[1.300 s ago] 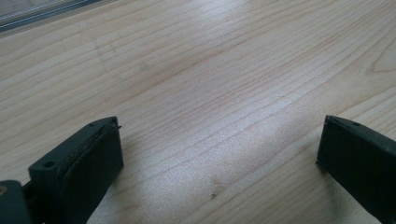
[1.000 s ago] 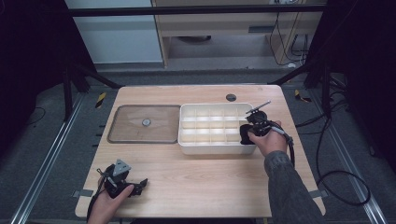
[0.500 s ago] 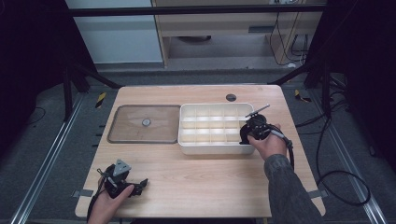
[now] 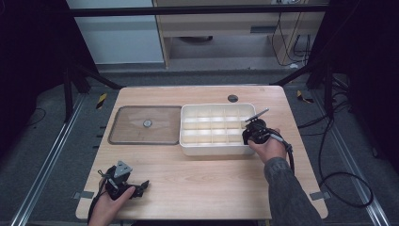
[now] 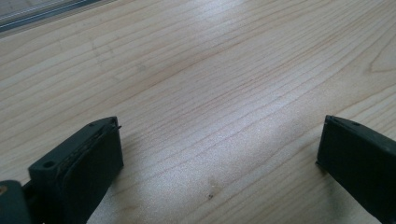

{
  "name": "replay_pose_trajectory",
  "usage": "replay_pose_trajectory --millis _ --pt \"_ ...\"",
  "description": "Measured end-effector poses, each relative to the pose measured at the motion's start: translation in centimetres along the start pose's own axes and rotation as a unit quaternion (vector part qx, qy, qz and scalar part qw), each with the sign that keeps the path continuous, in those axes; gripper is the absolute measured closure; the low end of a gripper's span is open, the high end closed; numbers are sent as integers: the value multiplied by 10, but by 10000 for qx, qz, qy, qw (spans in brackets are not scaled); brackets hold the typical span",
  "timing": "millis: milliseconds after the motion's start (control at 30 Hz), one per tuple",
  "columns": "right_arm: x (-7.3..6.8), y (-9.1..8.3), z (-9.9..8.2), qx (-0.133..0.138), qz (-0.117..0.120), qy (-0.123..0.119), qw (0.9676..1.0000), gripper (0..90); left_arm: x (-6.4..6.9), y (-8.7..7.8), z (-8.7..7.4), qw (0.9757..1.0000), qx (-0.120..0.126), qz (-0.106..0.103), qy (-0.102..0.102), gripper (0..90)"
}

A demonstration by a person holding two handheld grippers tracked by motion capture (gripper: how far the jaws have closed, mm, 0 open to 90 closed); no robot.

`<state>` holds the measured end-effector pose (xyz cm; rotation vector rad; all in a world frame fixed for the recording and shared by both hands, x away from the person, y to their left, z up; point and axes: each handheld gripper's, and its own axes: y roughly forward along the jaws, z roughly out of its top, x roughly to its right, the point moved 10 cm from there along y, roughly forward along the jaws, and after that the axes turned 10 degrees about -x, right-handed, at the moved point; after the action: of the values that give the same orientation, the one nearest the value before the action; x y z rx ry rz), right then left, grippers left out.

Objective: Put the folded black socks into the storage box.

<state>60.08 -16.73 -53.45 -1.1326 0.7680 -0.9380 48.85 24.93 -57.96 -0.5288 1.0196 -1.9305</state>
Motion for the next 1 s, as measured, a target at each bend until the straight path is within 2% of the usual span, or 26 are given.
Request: replay_pose_trajectory --millis 533,633,1000 --pt "-1 -1 -1 -35 32 7 10000 900 0 0 0 10000 2 -2 -3 0" --pt "-2 0 -1 -62 58 68 9999 900 0 0 0 10000 -1 -5 0 0" --pt "-1 3 -1 -194 26 51 9998 900 2 0 0 10000 -5 -16 -2 0"
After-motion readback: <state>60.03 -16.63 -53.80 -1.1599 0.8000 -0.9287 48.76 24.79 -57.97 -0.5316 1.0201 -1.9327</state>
